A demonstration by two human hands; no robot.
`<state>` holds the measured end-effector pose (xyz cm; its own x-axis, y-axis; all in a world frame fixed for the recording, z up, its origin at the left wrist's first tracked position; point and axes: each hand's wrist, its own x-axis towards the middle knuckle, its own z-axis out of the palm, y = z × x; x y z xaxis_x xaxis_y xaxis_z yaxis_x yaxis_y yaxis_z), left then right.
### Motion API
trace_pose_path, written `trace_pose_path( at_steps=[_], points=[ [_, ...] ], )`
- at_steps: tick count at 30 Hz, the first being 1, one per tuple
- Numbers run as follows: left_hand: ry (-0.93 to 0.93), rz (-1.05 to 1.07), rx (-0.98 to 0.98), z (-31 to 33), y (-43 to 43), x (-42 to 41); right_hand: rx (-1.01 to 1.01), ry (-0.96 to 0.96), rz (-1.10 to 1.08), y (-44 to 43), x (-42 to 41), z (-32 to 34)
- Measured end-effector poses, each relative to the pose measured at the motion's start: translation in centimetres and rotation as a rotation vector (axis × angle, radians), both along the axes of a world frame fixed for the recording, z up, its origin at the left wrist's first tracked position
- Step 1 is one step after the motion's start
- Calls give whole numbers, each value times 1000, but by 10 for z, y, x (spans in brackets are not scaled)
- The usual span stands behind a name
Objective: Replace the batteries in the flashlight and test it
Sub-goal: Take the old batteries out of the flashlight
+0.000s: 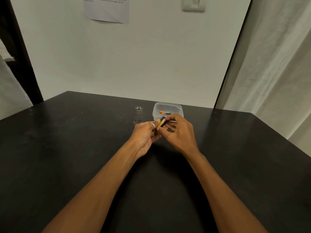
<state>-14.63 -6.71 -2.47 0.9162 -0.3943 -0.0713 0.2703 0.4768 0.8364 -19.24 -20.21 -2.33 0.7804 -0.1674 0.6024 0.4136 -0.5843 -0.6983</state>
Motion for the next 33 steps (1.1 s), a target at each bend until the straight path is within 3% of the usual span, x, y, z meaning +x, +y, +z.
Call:
trace_pose_path(
  at_steps=[14,25,33],
  points=[
    [-66,15,113,-1,-4,-2,-420,11,-156,5,-12,6],
    [-47,1,82,2,-1,-5,-394,1,-102,2,-14,8],
    [-3,12,12,3,-1,-4,-538,-131,-42,1,-14,5]
  ],
)
